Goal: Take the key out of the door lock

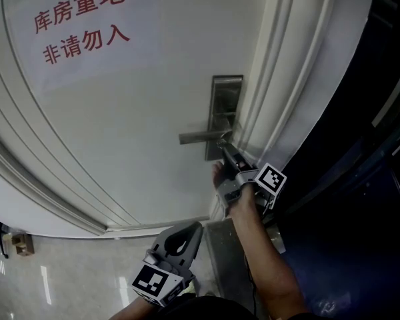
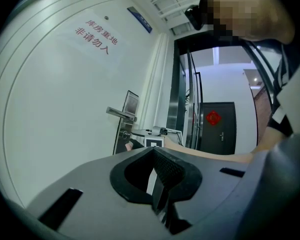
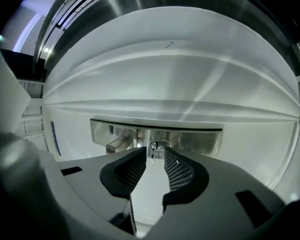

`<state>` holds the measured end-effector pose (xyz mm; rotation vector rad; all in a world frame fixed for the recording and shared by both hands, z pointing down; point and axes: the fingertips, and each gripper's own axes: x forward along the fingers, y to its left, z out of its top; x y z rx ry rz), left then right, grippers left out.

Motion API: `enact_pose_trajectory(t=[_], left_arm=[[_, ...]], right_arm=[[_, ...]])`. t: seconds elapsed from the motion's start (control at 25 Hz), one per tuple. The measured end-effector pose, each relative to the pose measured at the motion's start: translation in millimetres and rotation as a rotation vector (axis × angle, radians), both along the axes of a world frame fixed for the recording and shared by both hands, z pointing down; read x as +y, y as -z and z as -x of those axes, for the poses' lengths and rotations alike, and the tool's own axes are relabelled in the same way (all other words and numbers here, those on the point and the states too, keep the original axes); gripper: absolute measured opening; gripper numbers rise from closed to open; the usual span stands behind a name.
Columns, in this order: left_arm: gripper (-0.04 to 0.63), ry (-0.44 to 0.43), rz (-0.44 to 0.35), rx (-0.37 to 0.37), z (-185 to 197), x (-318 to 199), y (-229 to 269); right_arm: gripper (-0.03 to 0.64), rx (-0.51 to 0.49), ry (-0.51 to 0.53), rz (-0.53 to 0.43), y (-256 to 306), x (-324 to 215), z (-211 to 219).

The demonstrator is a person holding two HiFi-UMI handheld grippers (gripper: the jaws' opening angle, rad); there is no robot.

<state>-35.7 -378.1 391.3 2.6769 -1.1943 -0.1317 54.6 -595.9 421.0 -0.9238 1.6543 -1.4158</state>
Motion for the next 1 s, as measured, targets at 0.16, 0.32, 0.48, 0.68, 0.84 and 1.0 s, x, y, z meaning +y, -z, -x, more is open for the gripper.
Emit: enact_pose_trajectory(t=[0.16, 0.32, 0.48, 0.68, 0.84, 1.0], left_arm=[[0.005, -0.002, -0.003, -0.001, 0.0, -3.1, -1.0], [0.005, -0.01, -0.004, -0.002, -4.0, -7.0, 1.2], [0.005, -0.032, -0.019, -0.009, -14.0, -10.9, 7.8], [0.005, -0.041, -0.018, -0.013, -19.8, -15.0, 9.8], [0.005, -0.039, -0.016, -0.018, -22.3, -16.6, 10.7], [0.005, -0.043, -0.024, -0.029, -26.6, -16.0, 12.2]], right_arm=[[0.092, 0.011, 0.003, 0.009, -1.5, -7.5, 3.3], [0.092, 0.015, 0.017, 0.02, -4.5, -15.0, 7.3], [0.086, 0.008, 0.024, 0.024, -3.7, -20.5, 9.3], [0.031, 0.011, 0.015, 0.021, 1.5, -22.9, 10.4], [0.026, -0.005, 0.009, 0.031, 1.0, -21.7, 10.5], [0.024, -0.008, 0.001, 0.032, 1.1, -21.0, 10.3]])
